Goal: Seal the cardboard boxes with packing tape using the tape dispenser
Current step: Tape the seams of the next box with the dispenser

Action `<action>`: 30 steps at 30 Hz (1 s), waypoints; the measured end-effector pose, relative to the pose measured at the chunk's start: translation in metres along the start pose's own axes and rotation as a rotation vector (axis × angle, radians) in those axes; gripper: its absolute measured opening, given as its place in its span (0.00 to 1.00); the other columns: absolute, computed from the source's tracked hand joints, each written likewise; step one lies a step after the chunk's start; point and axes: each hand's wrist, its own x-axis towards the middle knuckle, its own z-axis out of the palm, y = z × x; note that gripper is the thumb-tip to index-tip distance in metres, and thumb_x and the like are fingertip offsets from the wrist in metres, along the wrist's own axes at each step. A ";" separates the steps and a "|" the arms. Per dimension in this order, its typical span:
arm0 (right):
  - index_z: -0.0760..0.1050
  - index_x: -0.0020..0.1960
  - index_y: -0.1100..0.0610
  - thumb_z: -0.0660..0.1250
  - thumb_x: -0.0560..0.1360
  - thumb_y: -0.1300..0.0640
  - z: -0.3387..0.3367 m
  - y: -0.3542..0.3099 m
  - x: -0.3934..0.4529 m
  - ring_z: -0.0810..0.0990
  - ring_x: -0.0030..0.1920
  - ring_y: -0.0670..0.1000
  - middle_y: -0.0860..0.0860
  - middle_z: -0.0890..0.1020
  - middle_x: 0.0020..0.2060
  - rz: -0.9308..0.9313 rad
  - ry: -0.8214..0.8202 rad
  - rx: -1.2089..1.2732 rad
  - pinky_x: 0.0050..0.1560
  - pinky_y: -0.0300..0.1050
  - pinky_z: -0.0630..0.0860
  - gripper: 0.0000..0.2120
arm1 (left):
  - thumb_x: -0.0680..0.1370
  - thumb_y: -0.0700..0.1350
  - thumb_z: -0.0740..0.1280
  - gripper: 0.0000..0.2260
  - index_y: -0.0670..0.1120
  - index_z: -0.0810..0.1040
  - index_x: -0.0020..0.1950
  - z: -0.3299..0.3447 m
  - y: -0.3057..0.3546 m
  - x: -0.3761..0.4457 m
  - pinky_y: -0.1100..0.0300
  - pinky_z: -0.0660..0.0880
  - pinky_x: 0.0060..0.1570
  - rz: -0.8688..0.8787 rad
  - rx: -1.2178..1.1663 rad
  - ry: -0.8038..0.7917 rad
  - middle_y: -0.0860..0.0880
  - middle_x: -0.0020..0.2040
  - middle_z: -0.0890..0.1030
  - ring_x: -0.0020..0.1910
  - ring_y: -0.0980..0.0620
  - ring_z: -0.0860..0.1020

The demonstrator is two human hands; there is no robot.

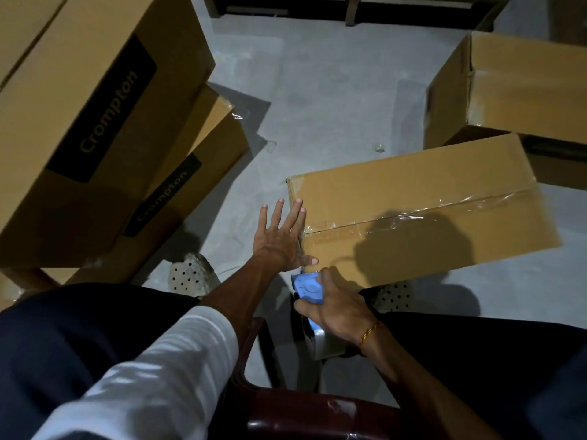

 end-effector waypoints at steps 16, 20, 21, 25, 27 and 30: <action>0.61 0.64 0.52 0.66 0.74 0.36 0.014 0.017 -0.008 0.77 0.58 0.60 0.56 0.77 0.60 0.043 -0.117 -0.125 0.52 0.45 0.70 0.28 | 0.69 0.80 0.50 0.54 0.48 0.35 0.81 -0.004 0.005 -0.004 0.34 0.37 0.74 -0.026 0.046 0.027 0.49 0.80 0.31 0.79 0.40 0.32; 0.61 0.63 0.52 0.67 0.73 0.36 0.020 0.020 -0.007 0.78 0.58 0.61 0.57 0.78 0.59 0.035 -0.093 -0.113 0.50 0.46 0.69 0.30 | 0.72 0.78 0.51 0.52 0.46 0.38 0.82 -0.001 0.012 -0.018 0.35 0.39 0.75 -0.030 0.049 0.081 0.46 0.81 0.33 0.79 0.41 0.33; 0.61 0.65 0.53 0.67 0.73 0.36 0.021 0.020 -0.007 0.77 0.59 0.61 0.57 0.78 0.60 0.035 -0.096 -0.101 0.51 0.46 0.70 0.31 | 0.72 0.78 0.52 0.52 0.45 0.37 0.82 0.003 0.015 -0.024 0.35 0.39 0.75 -0.017 0.052 0.085 0.46 0.81 0.34 0.79 0.41 0.34; 0.59 0.72 0.51 0.68 0.72 0.37 0.021 0.022 -0.009 0.75 0.63 0.60 0.58 0.75 0.65 0.053 -0.101 -0.046 0.51 0.43 0.66 0.36 | 0.70 0.79 0.55 0.56 0.43 0.35 0.81 0.018 0.028 -0.041 0.35 0.38 0.75 0.028 0.078 0.061 0.43 0.80 0.32 0.80 0.41 0.35; 0.58 0.72 0.50 0.68 0.72 0.37 0.021 0.023 -0.011 0.75 0.64 0.60 0.57 0.75 0.65 0.044 -0.085 -0.044 0.52 0.43 0.67 0.36 | 0.69 0.79 0.55 0.57 0.44 0.35 0.81 0.019 0.028 -0.040 0.34 0.38 0.75 0.021 0.060 0.053 0.44 0.80 0.32 0.79 0.41 0.34; 0.58 0.73 0.50 0.68 0.73 0.37 0.018 0.024 -0.012 0.74 0.64 0.60 0.57 0.75 0.65 0.038 -0.081 -0.039 0.56 0.45 0.69 0.36 | 0.67 0.81 0.52 0.57 0.44 0.34 0.80 0.017 0.025 -0.035 0.34 0.38 0.74 0.022 0.059 0.043 0.45 0.80 0.30 0.79 0.40 0.33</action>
